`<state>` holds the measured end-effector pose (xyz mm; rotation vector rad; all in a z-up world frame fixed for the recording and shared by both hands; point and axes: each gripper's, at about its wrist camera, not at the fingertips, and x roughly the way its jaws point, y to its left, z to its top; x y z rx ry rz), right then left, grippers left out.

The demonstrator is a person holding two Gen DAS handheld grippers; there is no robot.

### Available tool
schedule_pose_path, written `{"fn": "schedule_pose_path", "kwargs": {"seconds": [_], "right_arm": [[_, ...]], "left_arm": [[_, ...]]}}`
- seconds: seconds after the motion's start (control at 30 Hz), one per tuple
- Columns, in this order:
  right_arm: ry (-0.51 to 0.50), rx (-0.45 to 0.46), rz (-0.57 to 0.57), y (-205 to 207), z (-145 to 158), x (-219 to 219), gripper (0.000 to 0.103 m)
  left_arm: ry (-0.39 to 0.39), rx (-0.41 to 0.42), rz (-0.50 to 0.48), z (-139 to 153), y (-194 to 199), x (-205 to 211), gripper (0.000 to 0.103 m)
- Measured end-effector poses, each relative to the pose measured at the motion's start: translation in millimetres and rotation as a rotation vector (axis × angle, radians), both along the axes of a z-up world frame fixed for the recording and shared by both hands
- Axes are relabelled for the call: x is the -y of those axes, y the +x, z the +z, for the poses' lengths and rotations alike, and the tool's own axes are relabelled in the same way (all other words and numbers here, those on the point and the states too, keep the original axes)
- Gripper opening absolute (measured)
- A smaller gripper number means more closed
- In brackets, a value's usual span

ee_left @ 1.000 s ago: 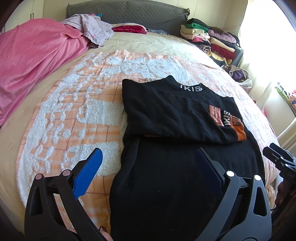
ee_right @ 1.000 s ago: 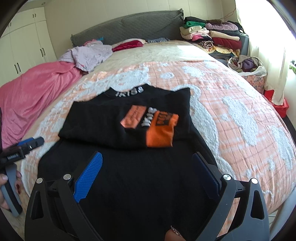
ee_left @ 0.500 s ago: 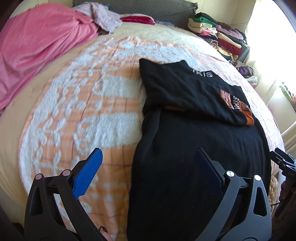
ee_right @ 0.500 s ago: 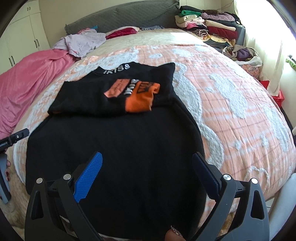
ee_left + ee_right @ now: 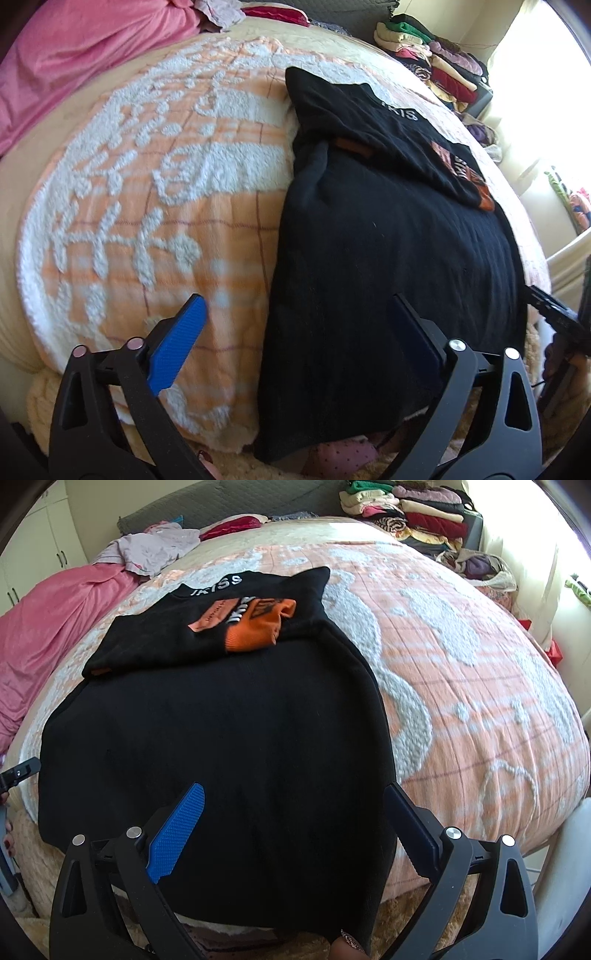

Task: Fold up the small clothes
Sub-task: 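Grasp the sweatshirt hem with both tools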

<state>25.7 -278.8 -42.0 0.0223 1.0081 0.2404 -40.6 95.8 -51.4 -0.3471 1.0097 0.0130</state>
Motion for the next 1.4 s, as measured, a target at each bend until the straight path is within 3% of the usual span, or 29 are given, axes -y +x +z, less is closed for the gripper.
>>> {"fn": "schedule_pose_path", "kwargs": {"seconds": [0.23, 0.43, 0.87, 1.1, 1.13, 1.27, 1.37, 1.4], "right_arm": [[-0.003, -0.018, -0.023, -7, -5, 14, 0.097], [-0.003, -0.039, -0.053, -17, -10, 30, 0.097], [0.097, -0.152, -0.049, -37, -30, 55, 0.095], [0.155, -0.219, -0.032, -41, -45, 56, 0.078], [0.169, -0.226, -0.032, -42, -47, 56, 0.069], [0.163, -0.235, -0.012, -45, -50, 53, 0.053], [0.156, -0.228, -0.012, -45, -47, 54, 0.031], [0.179, -0.225, -0.003, -46, -45, 56, 0.011]], "left_arm": [[-0.083, -0.025, -0.017, -7, -8, 0, 0.057], [-0.072, -0.064, -0.053, -18, -17, 14, 0.056], [-0.083, -0.096, -0.058, -21, -30, 13, 0.056], [-0.086, -0.11, -0.057, -21, -32, 12, 0.057], [-0.086, -0.113, -0.055, -21, -33, 12, 0.057], [-0.095, -0.123, -0.05, -22, -37, 11, 0.057], [-0.118, -0.131, -0.047, -23, -40, 7, 0.057], [-0.124, -0.134, -0.046, -24, -41, 7, 0.057]]}}
